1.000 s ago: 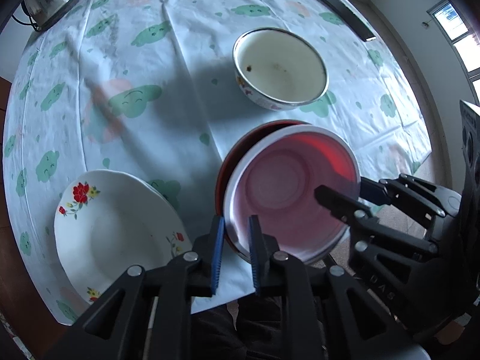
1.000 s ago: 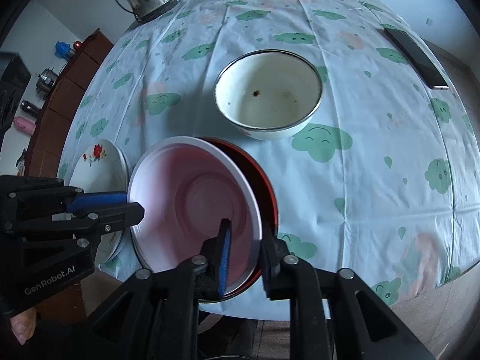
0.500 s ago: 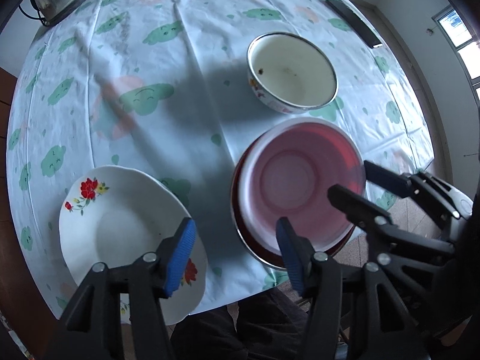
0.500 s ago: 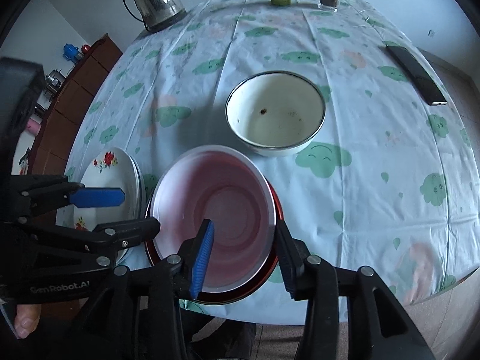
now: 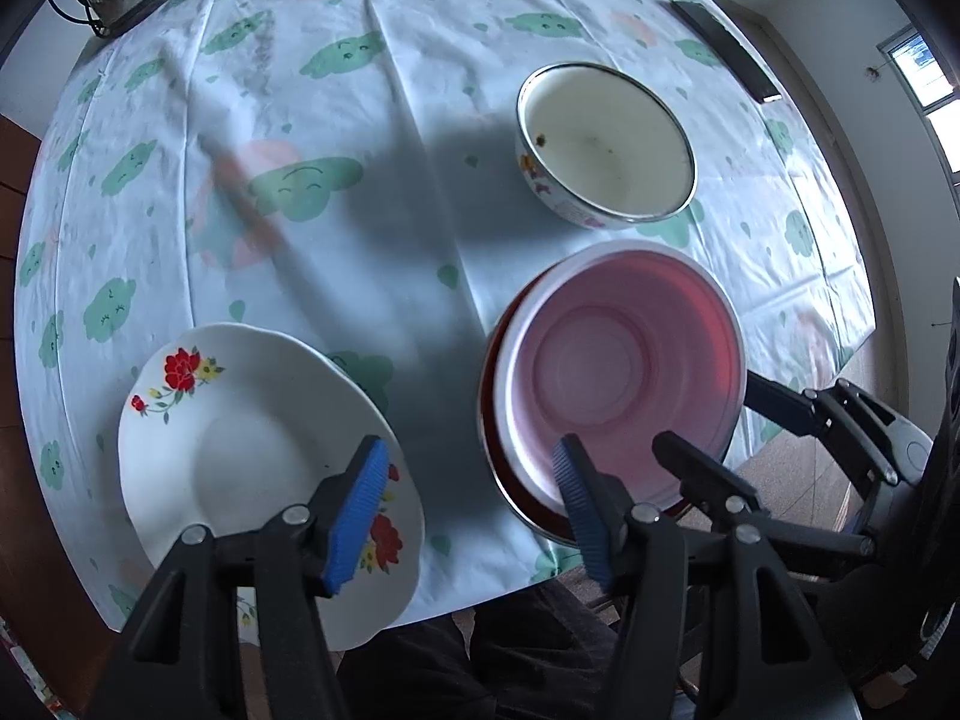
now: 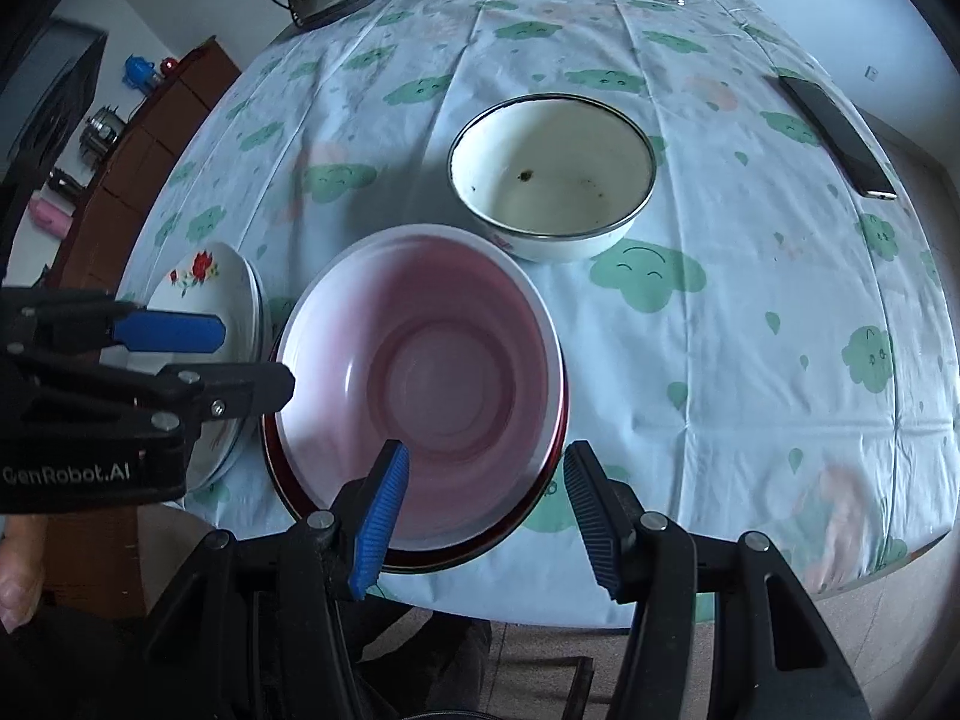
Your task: Organize plates and bowls
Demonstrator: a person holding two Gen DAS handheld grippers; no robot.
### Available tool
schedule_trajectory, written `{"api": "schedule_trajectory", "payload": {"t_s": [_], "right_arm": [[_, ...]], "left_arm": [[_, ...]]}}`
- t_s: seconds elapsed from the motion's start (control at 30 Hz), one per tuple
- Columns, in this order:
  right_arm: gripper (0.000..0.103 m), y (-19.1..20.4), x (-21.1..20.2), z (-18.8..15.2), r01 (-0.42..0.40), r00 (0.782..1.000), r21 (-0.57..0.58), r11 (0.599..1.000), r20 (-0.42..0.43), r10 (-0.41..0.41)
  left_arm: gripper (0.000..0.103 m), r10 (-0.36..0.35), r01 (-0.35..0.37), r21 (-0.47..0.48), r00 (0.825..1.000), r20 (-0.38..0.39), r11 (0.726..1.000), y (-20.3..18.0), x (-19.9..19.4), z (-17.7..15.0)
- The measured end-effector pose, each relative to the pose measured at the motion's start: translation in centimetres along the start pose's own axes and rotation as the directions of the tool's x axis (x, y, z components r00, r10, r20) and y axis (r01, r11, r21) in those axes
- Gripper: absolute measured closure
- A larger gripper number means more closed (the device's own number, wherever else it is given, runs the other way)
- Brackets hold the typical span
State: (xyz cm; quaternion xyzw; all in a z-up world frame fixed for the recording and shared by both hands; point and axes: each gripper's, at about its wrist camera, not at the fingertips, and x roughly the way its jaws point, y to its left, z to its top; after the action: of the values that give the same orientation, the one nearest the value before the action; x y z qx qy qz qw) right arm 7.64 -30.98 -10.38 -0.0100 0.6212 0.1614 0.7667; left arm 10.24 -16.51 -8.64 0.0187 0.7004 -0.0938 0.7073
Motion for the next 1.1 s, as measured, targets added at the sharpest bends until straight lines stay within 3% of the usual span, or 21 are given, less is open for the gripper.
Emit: {"api": "schedule_trajectory", "payload": {"t_s": [0.63, 0.9, 1.1], "right_arm": [[0.047, -3.1, -2.8, 2.0, -0.033, 0.987, 0.174, 0.984, 0.162, 0.004], [0.047, -3.7, -2.5, 2.6, -0.052, 0.988, 0.184, 0.982, 0.152, 0.024], [0.047, -5.3, -2.4, 4.2, -0.060, 0.988, 0.219, 0.974, 0.153, 0.026]], "left_arm": [[0.040, 0.049, -0.050, 0.018, 0.996, 0.072, 0.999, -0.1, -0.9, 1.1], [0.040, 0.054, -0.056, 0.022, 0.995, 0.089, 0.998, 0.2, -1.4, 2.4], [0.040, 0.070, -0.073, 0.019, 0.989, 0.127, 0.997, 0.5, -2.3, 5.0]]}}
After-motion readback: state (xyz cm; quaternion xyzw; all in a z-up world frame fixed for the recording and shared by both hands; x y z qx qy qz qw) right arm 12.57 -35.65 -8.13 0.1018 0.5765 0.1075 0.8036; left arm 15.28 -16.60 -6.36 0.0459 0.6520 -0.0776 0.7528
